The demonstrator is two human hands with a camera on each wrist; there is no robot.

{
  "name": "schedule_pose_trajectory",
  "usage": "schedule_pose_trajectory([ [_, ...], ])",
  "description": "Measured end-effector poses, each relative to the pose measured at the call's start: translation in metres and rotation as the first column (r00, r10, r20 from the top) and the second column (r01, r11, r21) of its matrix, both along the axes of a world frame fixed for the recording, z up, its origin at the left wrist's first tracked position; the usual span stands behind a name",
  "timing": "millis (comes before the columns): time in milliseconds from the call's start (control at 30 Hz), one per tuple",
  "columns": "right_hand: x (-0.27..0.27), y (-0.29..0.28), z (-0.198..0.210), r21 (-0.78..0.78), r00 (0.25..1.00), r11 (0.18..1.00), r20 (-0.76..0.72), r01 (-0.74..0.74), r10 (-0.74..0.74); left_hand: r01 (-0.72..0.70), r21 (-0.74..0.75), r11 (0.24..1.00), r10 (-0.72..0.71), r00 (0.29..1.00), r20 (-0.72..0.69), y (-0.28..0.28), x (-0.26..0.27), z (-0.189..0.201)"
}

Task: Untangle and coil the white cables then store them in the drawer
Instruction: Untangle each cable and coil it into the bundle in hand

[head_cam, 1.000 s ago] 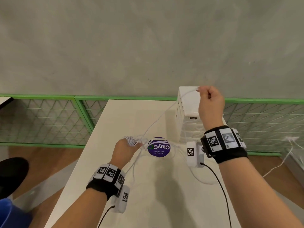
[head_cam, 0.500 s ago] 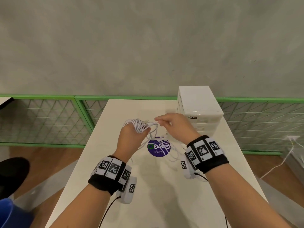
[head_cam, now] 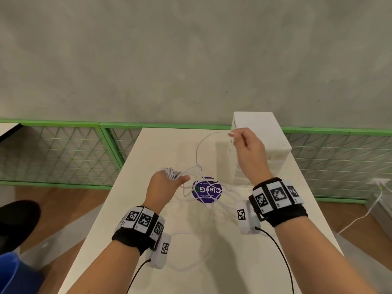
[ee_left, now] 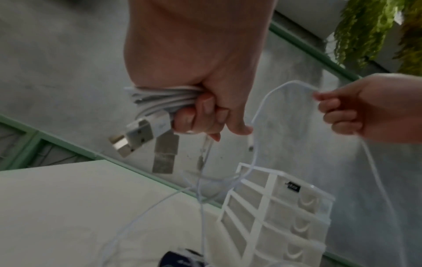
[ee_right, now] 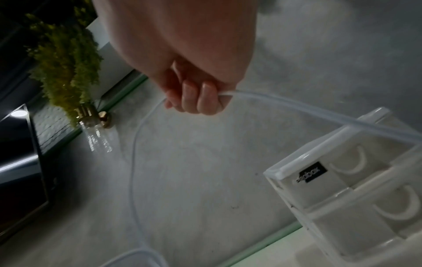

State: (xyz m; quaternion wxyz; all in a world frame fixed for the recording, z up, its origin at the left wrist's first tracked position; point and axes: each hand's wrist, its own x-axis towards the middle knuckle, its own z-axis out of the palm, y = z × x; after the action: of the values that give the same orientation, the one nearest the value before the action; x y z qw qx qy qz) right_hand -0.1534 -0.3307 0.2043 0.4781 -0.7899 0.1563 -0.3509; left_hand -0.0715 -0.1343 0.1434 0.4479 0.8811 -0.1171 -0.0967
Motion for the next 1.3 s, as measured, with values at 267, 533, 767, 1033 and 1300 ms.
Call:
schedule_pose_trajectory([
  [267,0.006,0.013,-0.002,0.031,1.0,0.999,0.001,-0.025,0.025,0.081,-0.009,0.997,-0.081,0.997,-0.006,-0.007,-0.003,0.011],
  [533,0.002,0.001,-0.014,-0.187,0.892,0.96,-0.44,-0.209,0.108,0.158,-0.27,0.95,-0.185,0.98,-0.076,0.001,-0.004,0.04],
  [767,0.011,0.041,-0.045,0.11,0.823,0.864,-0.267,-0.491,0.501,0.192,-0.421,0.887,-0.19,0.981,0.047,-0.006,-0.019,0.078],
  [1033,-0.001,0.009,-0.054,0.234,0.819,0.883,-0.335,-0.406,0.466,-0.028,-0.456,0.89,0.07,0.995,0.075,0.02,0.004,0.075],
  [1300,0.001,0.0,-0.019,0.376,0.957,0.886,0.001,-0.27,0.291,-0.037,-0.237,0.971,0.043,0.999,0.019,0.013,0.004,0.06],
])
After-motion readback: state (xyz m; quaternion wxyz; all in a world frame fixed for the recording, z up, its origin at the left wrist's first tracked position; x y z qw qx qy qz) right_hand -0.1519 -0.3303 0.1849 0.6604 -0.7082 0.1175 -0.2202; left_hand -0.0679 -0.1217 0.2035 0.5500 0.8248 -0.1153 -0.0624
